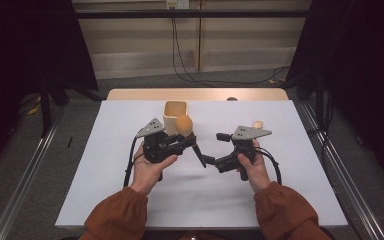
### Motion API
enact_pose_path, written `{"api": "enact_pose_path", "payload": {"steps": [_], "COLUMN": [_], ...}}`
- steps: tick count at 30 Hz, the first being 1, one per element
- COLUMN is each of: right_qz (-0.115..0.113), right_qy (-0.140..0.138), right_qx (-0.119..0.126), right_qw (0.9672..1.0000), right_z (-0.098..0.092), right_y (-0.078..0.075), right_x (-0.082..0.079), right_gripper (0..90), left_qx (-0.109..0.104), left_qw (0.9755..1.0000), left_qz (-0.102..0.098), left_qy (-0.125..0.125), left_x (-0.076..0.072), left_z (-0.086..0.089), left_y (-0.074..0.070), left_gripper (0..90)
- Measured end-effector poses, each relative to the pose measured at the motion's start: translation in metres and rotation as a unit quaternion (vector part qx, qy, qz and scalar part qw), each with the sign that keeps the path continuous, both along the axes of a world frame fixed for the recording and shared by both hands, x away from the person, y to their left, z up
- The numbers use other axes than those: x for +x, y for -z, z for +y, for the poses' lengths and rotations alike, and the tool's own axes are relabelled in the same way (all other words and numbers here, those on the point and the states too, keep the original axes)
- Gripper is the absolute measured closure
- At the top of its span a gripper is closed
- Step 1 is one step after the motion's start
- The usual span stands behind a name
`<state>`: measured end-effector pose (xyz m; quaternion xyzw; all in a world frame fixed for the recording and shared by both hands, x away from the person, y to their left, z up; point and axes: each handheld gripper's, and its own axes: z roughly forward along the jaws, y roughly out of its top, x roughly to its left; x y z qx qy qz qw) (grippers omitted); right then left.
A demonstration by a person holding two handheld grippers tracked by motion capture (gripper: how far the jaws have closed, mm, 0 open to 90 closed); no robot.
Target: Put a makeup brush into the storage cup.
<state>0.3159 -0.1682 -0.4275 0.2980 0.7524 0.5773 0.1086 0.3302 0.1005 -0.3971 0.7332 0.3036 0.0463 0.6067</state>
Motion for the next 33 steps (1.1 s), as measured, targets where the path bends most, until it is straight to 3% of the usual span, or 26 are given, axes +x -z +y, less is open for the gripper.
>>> {"api": "enact_pose_path", "payload": {"steps": [14,16,23,28,33], "right_qz": [-0.017,-0.027,-0.027,-0.022,-0.033], "right_qy": [0.057,0.066,0.083,0.095,0.119], "right_qx": [-0.009,-0.006,0.020,0.026,0.023], "right_qw": [0.9982,0.9974,0.9960,0.9948,0.9921], "right_z": [-0.020,-0.025,-0.038,-0.045,-0.054], "right_y": [-0.003,-0.003,0.003,0.006,0.005], "right_x": [-0.015,-0.017,-0.025,-0.032,-0.038], "right_gripper": [1.1,1.2,1.2,1.2,2.4], "left_qx": [0.025,0.027,0.037,0.045,0.053], "left_qw": [0.9997,0.9996,0.9993,0.9989,0.9986], "left_qz": [0.000,0.001,0.006,0.005,0.005], "left_qy": [0.005,0.004,0.008,0.010,0.007], "left_x": [0.000,0.000,0.000,-0.002,-0.001], "left_z": [0.008,0.009,0.012,0.015,0.021], "left_y": [-0.003,-0.003,-0.004,-0.005,-0.007], "left_gripper": [66.3,66.3,66.3,66.3,66.3]}}
